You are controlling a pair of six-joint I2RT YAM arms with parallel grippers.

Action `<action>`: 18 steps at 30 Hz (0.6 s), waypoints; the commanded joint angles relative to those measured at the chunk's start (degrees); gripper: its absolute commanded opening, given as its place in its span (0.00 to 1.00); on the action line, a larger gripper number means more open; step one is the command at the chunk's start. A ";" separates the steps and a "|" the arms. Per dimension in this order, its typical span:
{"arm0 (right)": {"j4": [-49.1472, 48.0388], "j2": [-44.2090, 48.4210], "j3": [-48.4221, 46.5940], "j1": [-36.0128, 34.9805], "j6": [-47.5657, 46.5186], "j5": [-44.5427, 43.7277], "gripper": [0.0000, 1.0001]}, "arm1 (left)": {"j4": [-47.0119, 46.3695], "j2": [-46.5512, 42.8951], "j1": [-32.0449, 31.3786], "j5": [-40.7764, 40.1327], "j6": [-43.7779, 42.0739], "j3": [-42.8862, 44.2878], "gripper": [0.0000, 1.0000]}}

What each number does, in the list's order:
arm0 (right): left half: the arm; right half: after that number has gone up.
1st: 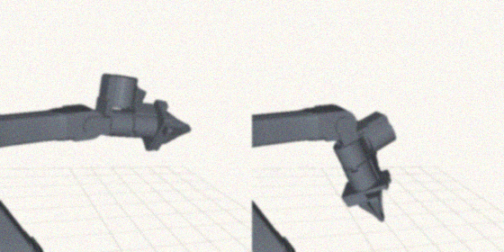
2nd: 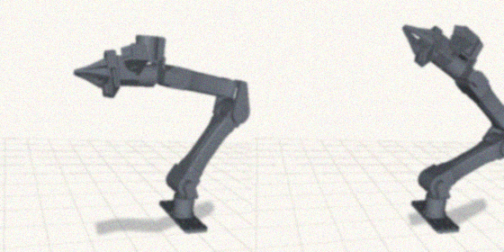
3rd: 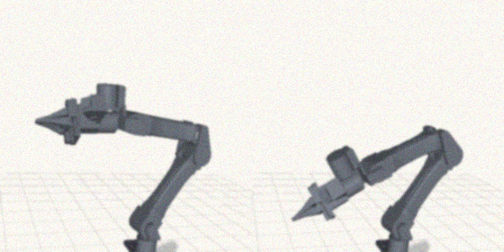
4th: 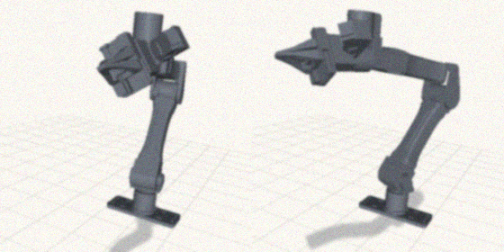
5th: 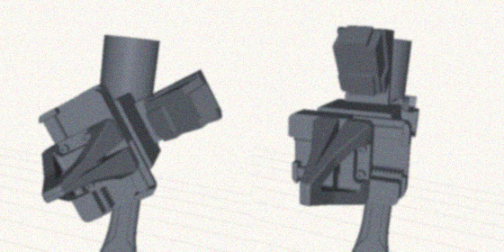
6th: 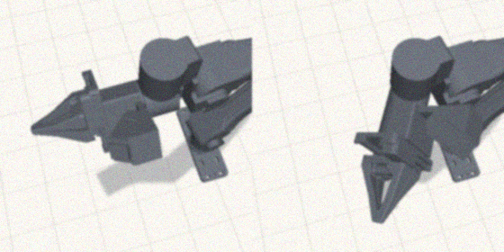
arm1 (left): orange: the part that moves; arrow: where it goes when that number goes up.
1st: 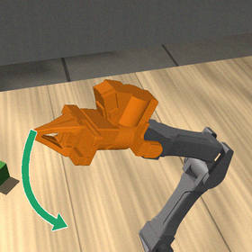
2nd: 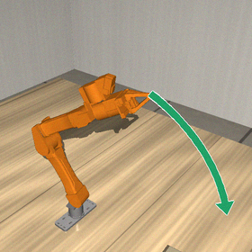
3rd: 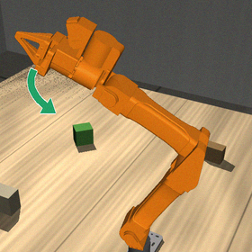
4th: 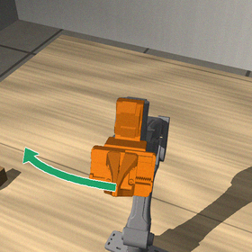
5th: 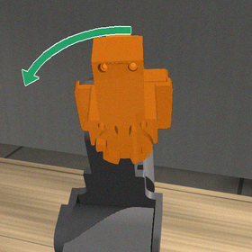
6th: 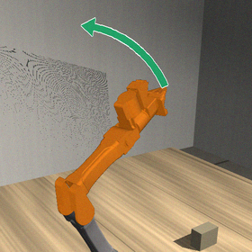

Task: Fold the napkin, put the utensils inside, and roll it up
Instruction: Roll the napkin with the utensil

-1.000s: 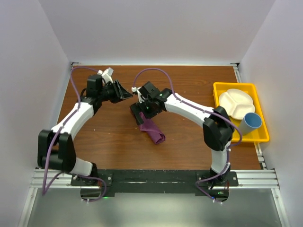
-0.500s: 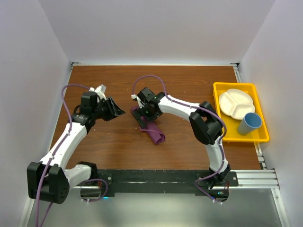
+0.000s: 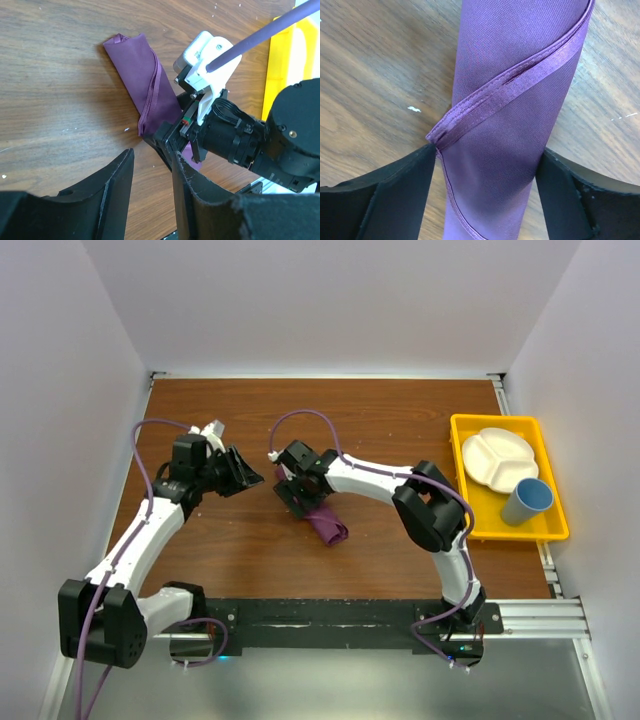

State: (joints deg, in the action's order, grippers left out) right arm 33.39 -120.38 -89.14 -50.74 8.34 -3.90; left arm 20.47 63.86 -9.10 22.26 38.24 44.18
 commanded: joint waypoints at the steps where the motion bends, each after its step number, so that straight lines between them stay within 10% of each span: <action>1: -1.48 -1.70 2.48 -0.59 2.21 -4.09 0.76 | -1.31 0.13 0.31 -0.11 -1.41 1.26 0.41; 8: -2.53 -1.18 5.38 1.43 5.28 -7.52 0.56 | -2.19 0.31 0.40 0.32 -1.32 0.64 0.41; 18: -5.70 5.76 16.71 13.28 2.74 -11.03 0.54 | -5.96 2.06 0.40 2.35 -0.18 -1.12 0.41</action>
State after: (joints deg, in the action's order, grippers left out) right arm 24.03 -115.02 -79.15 -44.14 13.26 -6.79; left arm 18.65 65.21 -9.10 22.79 38.30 44.07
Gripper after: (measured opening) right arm 0.546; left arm 0.413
